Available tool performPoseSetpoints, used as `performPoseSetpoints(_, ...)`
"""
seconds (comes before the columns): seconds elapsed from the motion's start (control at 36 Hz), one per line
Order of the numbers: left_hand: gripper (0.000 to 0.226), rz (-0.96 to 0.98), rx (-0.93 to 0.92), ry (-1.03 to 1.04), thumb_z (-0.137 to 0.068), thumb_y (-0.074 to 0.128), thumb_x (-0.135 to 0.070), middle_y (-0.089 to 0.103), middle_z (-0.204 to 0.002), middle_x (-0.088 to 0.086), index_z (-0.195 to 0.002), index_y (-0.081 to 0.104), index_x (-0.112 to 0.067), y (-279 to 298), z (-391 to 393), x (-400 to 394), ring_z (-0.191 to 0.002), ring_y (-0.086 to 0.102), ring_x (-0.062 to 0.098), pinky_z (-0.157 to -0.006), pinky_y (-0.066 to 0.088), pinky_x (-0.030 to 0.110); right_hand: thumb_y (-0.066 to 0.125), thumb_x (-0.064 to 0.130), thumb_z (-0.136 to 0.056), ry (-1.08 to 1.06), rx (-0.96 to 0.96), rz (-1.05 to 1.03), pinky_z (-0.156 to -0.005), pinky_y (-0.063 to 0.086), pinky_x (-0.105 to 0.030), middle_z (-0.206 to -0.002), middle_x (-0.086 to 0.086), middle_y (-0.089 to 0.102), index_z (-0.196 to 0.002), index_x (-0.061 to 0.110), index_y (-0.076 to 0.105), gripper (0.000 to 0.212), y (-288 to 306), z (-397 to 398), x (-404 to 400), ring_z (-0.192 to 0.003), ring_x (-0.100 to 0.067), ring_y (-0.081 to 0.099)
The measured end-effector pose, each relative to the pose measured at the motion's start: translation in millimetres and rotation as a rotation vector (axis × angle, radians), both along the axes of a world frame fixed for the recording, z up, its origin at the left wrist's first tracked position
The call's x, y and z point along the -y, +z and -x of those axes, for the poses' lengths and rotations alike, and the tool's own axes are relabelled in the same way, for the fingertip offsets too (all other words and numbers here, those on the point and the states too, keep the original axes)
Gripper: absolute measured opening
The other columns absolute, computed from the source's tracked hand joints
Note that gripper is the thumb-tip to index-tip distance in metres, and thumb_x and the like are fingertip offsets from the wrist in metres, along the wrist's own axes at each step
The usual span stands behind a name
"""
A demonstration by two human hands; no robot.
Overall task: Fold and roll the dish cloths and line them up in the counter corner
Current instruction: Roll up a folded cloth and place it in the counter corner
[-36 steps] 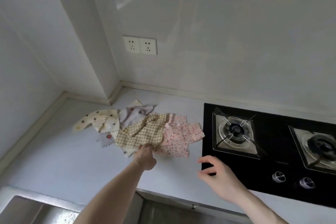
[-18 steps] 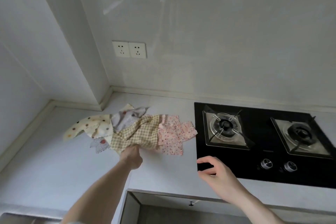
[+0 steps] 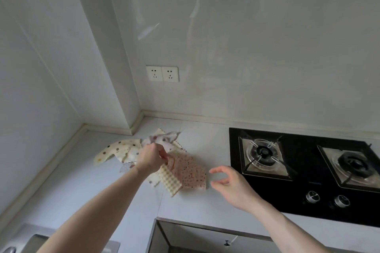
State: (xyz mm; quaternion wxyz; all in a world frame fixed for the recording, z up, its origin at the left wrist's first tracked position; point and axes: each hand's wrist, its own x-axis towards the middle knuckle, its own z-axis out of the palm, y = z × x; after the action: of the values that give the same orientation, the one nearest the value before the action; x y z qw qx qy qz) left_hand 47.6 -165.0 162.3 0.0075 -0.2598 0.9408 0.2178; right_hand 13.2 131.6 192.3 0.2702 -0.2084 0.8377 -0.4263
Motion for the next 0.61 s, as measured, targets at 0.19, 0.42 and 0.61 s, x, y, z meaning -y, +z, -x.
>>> performPoseSetpoints(0.19, 0.017, -0.105, 0.02, -0.012, -0.073, 0.09, -0.027, 0.066, -0.067, -0.018, -0.071, 0.073, -0.026, -10.3, -14.2, 1.6, -0.066, 0.061, -0.003, -0.057, 0.046, 0.011, 0.066, 0.027, -0.095, 0.036, 0.058, -0.023, -0.044, 0.035, -0.008, -0.103, 0.001, 0.064, -0.113, 0.032, 0.061, 0.02, -14.2, -2.0, -9.7, -0.044, 0.012, 0.052)
performPoseSetpoints(0.42, 0.013, -0.253, -0.13, 0.146, -0.083, 0.082, -0.019, 0.074, -0.084, -0.009, -0.09, 0.072, -0.022, 20.4, -15.4, 9.5, -0.074, 0.067, 0.009, -0.053, 0.044, 0.019, 0.065, 0.02, -0.094, 0.002, 0.06, -0.012, -0.042, 0.033, -0.008, -0.095, 0.004, 0.059, -0.118, 0.026, 0.062, 0.025, -18.1, -0.5, -26.4, -0.041, 0.012, 0.049)
performPoseSetpoints(0.61, 0.014, -0.332, -0.363, 0.263, -0.091, 0.065, -0.008, 0.075, -0.094, 0.003, -0.096, 0.073, -0.019, 45.4, -27.2, 4.3, -0.077, 0.067, 0.016, -0.06, 0.051, 0.023, 0.063, 0.019, -0.096, 0.019, 0.023, 0.004, -0.044, 0.035, -0.007, -0.083, 0.017, 0.047, -0.122, 0.025, 0.06, 0.027, -2.8, 5.1, -31.1, -0.04, 0.012, 0.049)
